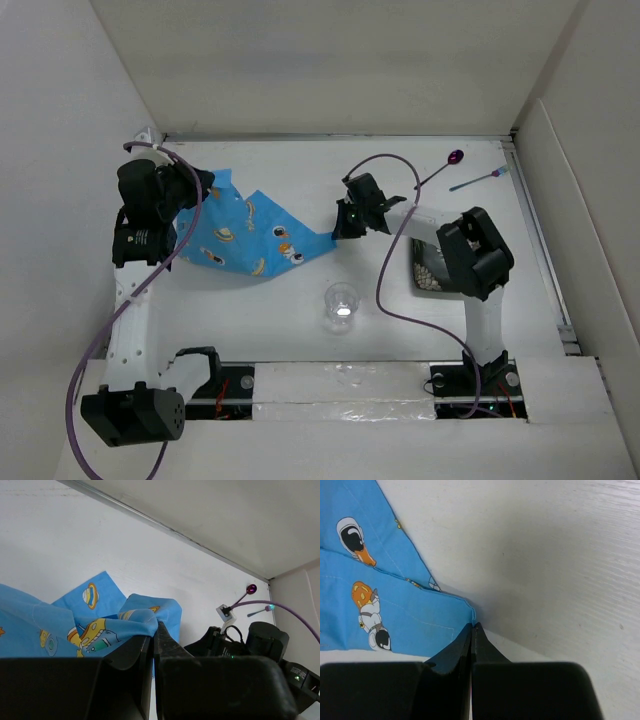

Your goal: Set the dinner table for one person

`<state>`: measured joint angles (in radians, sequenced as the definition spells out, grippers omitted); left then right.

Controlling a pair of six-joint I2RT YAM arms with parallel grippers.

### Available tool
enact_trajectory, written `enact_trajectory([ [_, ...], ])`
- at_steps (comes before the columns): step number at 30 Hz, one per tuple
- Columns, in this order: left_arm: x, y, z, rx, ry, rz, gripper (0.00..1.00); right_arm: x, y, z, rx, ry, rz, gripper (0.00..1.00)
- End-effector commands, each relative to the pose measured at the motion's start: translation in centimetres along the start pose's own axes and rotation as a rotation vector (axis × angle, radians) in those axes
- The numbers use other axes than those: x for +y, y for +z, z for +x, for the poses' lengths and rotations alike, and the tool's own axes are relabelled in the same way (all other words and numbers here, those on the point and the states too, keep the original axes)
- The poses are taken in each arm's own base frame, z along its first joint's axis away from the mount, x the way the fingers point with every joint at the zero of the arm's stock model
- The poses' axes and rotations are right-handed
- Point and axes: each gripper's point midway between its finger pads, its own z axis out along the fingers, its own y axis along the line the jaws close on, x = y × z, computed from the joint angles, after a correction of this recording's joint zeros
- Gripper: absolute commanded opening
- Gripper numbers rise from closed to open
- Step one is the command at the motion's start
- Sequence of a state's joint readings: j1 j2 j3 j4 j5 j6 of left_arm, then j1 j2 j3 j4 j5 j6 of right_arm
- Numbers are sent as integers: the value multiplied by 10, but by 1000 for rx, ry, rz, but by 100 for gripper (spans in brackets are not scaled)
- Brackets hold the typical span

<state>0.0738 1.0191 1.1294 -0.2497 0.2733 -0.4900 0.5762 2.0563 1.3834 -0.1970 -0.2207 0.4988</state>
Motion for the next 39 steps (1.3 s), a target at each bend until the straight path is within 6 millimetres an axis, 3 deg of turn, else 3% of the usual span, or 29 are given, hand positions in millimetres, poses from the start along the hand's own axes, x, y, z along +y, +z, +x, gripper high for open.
enact_trajectory([
  [1, -15, 6, -12, -39, -6, 76, 0, 33, -50, -56, -206, -19, -49, 0],
  [2, -21, 7, -15, -40, -20, 99, 0, 44, -81, -77, -280, -30, -71, 0],
  [5, -43, 18, -36, -59, -68, 172, 0, 65, -143, -115, -439, -69, -66, 0],
  [6, -60, 15, -57, -105, -70, 221, 0, 81, -187, -131, -534, -82, -92, 0],
  [8, -75, 19, -73, -119, -115, 271, 0, 87, -241, -154, -650, -102, -61, 0],
  [9, -95, 10, -98, -183, -105, 330, 0, 96, -281, -161, -728, -108, -74, 0],
  [11, -118, -2, -127, -244, -125, 392, 0, 97, -328, -170, -814, -105, -49, 0],
  [15, -141, -35, -162, -357, -157, 438, 0, 100, -420, -176, -975, -105, -49, 0],
  [18, -146, -52, -169, -393, -201, 454, 0, 97, -471, -174, -1056, -98, -35, 0],
  [20, -145, -55, -167, -406, -235, 462, 0, 92, -494, -171, -1095, -90, -21, 0],
  [23, -129, -47, -147, -378, -311, 447, 0, 80, -502, -175, -1108, -78, 6, 0],
  [24, -116, -33, -131, -342, -340, 417, 0, 77, -501, -177, -1106, -74, 11, 0],
  [26, -110, -24, -120, -320, -379, 427, 0, 67, -480, -186, -1065, -62, 17, 0],
  [27, -96, -7, -106, -296, -400, 401, 0, 55, -469, -200, -1071, -44, 26, 0],
  [28, -94, -2, -104, -286, -410, 392, 0, 56, -463, -198, -1053, -48, 13, 0],
  [30, -95, 7, -107, -293, -388, 415, 0, 39, -440, -213, -1023, -22, 30, 0],
  [32, -96, 23, -106, -255, -375, 419, 0, 48, -440, -224, -1026, -36, -20, 0],
  [33, -107, 17, -117, -269, -356, 451, 0, 49, -439, -229, -1030, -36, -22, 0],
  [36, -115, 1, -126, -296, -293, 445, 0, 55, -448, -224, -1027, -56, -32, 0],
  [38, -103, -5, -121, -301, -271, 368, 0, 61, -454, -204, -999, -77, -40, 0],
  [39, -88, -19, -113, -311, -229, 276, 0, 62, -457, -174, -972, -82, -57, 0],
])
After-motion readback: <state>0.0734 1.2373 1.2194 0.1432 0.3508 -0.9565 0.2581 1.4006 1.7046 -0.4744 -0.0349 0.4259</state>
